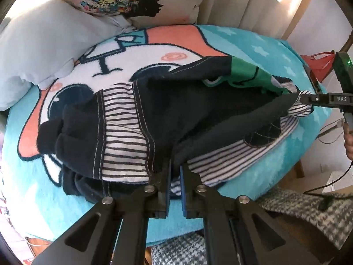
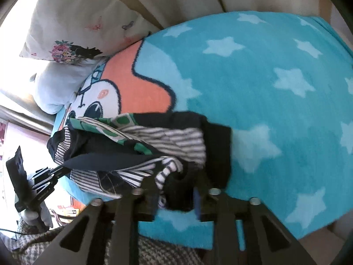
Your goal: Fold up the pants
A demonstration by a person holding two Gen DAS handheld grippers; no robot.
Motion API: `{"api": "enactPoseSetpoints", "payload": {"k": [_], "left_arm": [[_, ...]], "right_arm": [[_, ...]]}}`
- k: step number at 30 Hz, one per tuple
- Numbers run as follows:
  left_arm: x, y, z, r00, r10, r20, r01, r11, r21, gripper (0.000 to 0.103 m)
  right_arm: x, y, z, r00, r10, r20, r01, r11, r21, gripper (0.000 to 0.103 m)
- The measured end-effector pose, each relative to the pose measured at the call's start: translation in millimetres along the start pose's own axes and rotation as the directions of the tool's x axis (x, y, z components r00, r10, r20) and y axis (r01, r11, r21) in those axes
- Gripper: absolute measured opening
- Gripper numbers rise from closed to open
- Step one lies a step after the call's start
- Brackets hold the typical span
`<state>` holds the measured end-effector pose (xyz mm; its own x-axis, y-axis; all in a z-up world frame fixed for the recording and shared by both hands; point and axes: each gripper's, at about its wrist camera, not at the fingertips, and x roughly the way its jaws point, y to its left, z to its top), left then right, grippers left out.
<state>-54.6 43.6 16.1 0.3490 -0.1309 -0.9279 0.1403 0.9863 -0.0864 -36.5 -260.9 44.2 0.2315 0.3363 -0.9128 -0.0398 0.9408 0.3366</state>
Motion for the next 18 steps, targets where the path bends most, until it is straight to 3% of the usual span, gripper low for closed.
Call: {"api": "enactPoseSetpoints", "payload": {"k": [2,3,6,9,10,12,15,18], "left_arm": [[-7,4,-3,1.0,-0.012,-0.005,0.012,1.0,0.0,0.009],[-9,6,-4,1.0,-0.014,-0.008,0.014,1.0,-0.003,0.009],[-19,15,-10,0.999,-0.039,-0.035,0.039,0.999,-0.005,0.009],[-32,26,-17,0.996,-0.068,-0.055,0.066,0.997,-0.025,0.009],[-38,31,-17,0.996,-0.078,-0.052,0.076,0.996,-0.042,0.009],[-46,37,-13,0.996,-0.086,-0.029,0.084,0.994,-0.073,0.01],[-49,45,3,0.993,-0.117,0.028,0.12,0.981,-0.154,0.026],[-43,40,20,0.989,-0.128,0.076,0.14,0.973,-0.184,0.036]], "right_arm": [[-17,-2,-1,0.998,-0.06,0.033,0.06,0.998,-0.001,0.054],[-26,-3,-1,0.995,-0.08,0.056,0.08,0.997,-0.004,0.056],[-50,-2,2,0.986,-0.106,0.13,0.104,0.994,0.017,0.056],[-61,10,10,0.983,-0.05,0.174,0.048,0.999,0.014,0.056],[-59,18,13,0.985,-0.008,0.171,0.008,1.0,-0.004,0.056],[-50,37,17,0.988,0.062,0.142,-0.055,0.997,-0.047,0.042],[-19,64,20,0.989,0.137,0.06,-0.131,0.987,-0.091,0.038],[14,78,18,0.997,0.073,0.001,-0.073,0.992,-0.1,0.038]]}}
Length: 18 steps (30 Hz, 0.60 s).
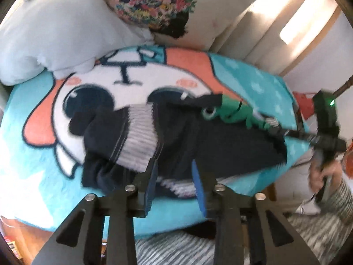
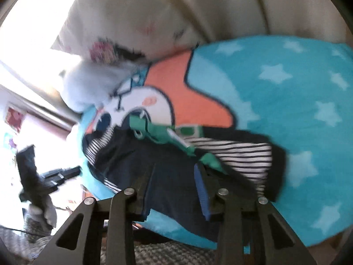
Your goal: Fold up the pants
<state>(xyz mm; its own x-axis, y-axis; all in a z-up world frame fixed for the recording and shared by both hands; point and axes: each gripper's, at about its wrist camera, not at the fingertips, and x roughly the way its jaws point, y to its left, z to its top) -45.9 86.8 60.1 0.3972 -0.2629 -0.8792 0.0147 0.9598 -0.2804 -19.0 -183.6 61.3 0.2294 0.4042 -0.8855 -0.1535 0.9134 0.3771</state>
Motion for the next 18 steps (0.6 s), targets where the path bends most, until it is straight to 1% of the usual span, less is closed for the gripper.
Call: {"api": "enactPoseSetpoints", "payload": {"k": [1,2,3,4,5,6,9,10,11,12,13,14,16,18], "left_arm": [[5,-3,4,1.0,0.005,0.008,-0.005,1.0,-0.002,0.039],[10,-4,6,1.0,0.008,0.009,-0.008,1.0,-0.007,0.039],[16,-4,8,1.0,0.004,0.002,-0.004,1.0,-0.016,0.039],[23,-1,9,1.0,-0.001,-0.012,0.001,0.999,-0.035,0.039],[26,1,9,1.0,-0.004,-0.02,0.003,0.999,-0.053,0.039],[28,4,9,1.0,-0.009,-0.024,0.007,0.998,-0.069,0.039],[25,15,8,0.999,-0.031,-0.015,0.029,0.993,-0.113,0.039],[22,20,8,1.0,-0.03,-0.006,0.029,0.991,-0.131,0.039],[20,24,8,1.0,-0.03,0.0,0.029,0.989,-0.146,0.039],[17,29,8,1.0,-0.029,0.007,0.03,0.986,-0.166,0.039],[12,37,8,0.999,-0.028,0.021,0.032,0.98,-0.196,0.039],[7,43,7,0.999,-0.028,0.035,0.035,0.974,-0.222,0.039],[-3,60,4,0.998,-0.021,0.066,0.039,0.957,-0.286,0.04],[-11,75,0,0.996,-0.013,0.087,0.041,0.94,-0.339,0.041]], "right_arm": [[4,0,0,0.999,-0.04,0.005,0.04,0.999,0.007,0.038],[2,1,0,0.997,-0.072,0.025,0.072,0.997,0.0,0.038],[-1,4,0,0.992,-0.114,0.052,0.115,0.993,-0.024,0.043],[-5,9,1,0.982,-0.168,0.082,0.173,0.982,-0.07,0.049],[-7,13,1,0.972,-0.211,0.106,0.222,0.968,-0.114,0.061],[-7,17,2,0.963,-0.24,0.12,0.257,0.953,-0.159,0.065],[4,13,5,0.953,-0.287,0.1,0.303,0.925,-0.23,0.065],[11,9,7,0.953,-0.292,0.082,0.303,0.923,-0.238,0.065],[15,5,7,0.955,-0.291,0.059,0.297,0.923,-0.245,0.058],[19,1,8,0.958,-0.285,0.03,0.283,0.927,-0.245,0.027],[22,-4,10,0.963,-0.269,-0.005,0.26,0.935,-0.24,0.012],[20,-6,12,0.963,-0.268,-0.019,0.255,0.936,-0.241,0.006],[13,-3,21,0.955,-0.296,0.006,0.287,0.919,-0.272,0.006],[6,1,34,0.939,-0.34,0.051,0.34,0.894,-0.293,0.005]]}}
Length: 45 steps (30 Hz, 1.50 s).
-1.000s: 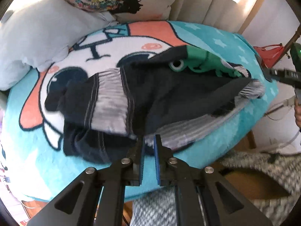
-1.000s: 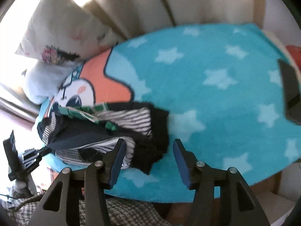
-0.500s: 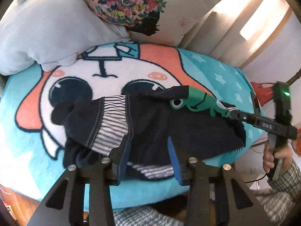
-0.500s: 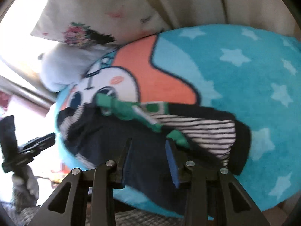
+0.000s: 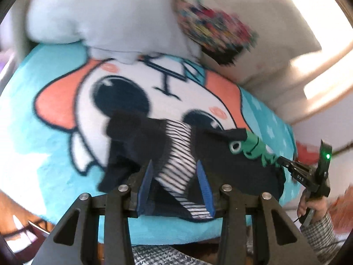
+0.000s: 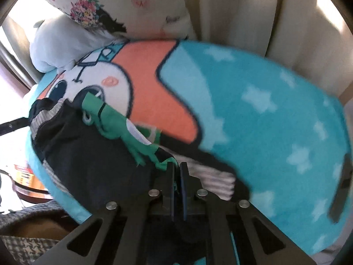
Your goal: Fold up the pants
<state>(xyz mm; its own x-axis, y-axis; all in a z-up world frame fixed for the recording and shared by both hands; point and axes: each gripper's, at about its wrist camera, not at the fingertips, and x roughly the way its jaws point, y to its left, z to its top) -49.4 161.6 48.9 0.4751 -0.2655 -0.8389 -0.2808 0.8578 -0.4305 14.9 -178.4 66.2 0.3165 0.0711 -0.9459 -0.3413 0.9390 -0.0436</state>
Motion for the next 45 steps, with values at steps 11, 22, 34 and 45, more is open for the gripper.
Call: {"api": "enactPoseSetpoints", "payload": {"k": [11,22,34,45], "left_arm": [[5,48,13,0.999,-0.039,-0.028,0.034,0.985,-0.169,0.051],[42,29,46,0.992,-0.076,-0.098,0.063,0.99,-0.129,0.03],[7,38,28,0.991,-0.117,-0.069,0.104,0.979,-0.175,0.011],[27,67,-19,0.975,-0.076,-0.209,0.026,0.972,-0.235,0.017]], "right_arm": [[-19,42,22,0.994,0.073,0.084,-0.071,0.997,-0.022,0.037],[33,240,32,0.945,0.327,-0.006,-0.3,0.86,-0.413,0.054],[28,231,53,0.876,0.474,-0.084,-0.48,0.843,-0.242,0.007],[66,240,13,0.809,0.522,-0.27,-0.575,0.798,-0.18,0.01]]}}
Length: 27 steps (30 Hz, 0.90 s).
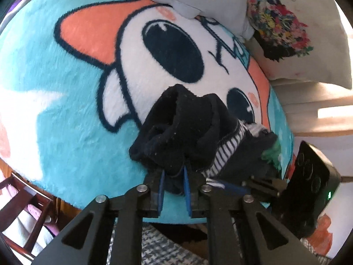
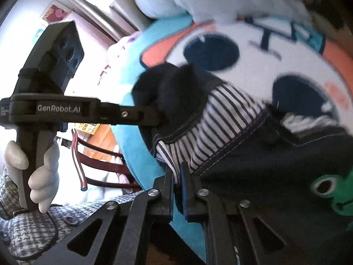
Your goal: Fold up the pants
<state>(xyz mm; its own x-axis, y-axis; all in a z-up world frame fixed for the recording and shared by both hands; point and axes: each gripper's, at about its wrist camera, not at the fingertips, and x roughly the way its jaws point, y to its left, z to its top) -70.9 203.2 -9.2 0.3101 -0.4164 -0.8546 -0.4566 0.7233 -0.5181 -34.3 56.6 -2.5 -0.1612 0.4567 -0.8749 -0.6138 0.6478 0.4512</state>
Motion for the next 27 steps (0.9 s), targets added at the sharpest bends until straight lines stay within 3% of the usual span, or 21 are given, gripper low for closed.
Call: {"api": "enactPoseSetpoints", "payload": {"k": [2,3,5,9,10,13,15,19,27], "left_arm": [[-14,-5,-3,1.0,-0.017,0.023,0.016,0.998,0.053,0.017],[-23,-7,-4,0.999,-0.015,0.039,0.011,0.996,0.087,0.017],[-43,-10,-4,0.997,-0.013,0.072,0.004,0.991,0.136,0.018],[-61,-34,0,0.992,-0.024,0.125,-0.003,0.978,0.209,0.03],[-60,-47,1,0.991,-0.038,0.131,0.005,0.971,0.238,0.036],[-37,-80,3,0.994,-0.058,0.091,0.027,0.95,0.311,0.039],[-15,-102,1,0.998,-0.042,0.055,0.019,0.93,0.367,0.039],[25,-134,-9,1.0,-0.016,-0.022,0.024,0.897,0.441,0.039],[61,-139,-16,0.998,0.065,-0.021,-0.048,0.89,0.454,0.039]], "right_arm": [[-13,-4,-4,1.0,0.006,0.02,-0.006,1.0,0.023,0.017],[-25,-6,-8,0.999,-0.019,0.045,0.018,1.0,0.02,0.031],[-51,-14,-19,0.992,-0.07,0.1,0.067,0.997,0.037,0.047],[-118,-58,-53,0.959,-0.206,0.196,0.17,0.968,0.186,0.048],[-139,-73,-74,0.936,-0.271,0.224,0.214,0.944,0.252,0.048],[-183,-120,-123,0.886,-0.39,0.251,0.258,0.864,0.433,0.048],[-200,-148,-145,0.867,-0.438,0.237,0.271,0.814,0.514,0.048],[-201,-171,-154,0.871,-0.446,0.205,0.282,0.797,0.535,0.048],[-179,-173,-150,0.894,-0.409,0.185,0.281,0.831,0.48,0.047]]}}
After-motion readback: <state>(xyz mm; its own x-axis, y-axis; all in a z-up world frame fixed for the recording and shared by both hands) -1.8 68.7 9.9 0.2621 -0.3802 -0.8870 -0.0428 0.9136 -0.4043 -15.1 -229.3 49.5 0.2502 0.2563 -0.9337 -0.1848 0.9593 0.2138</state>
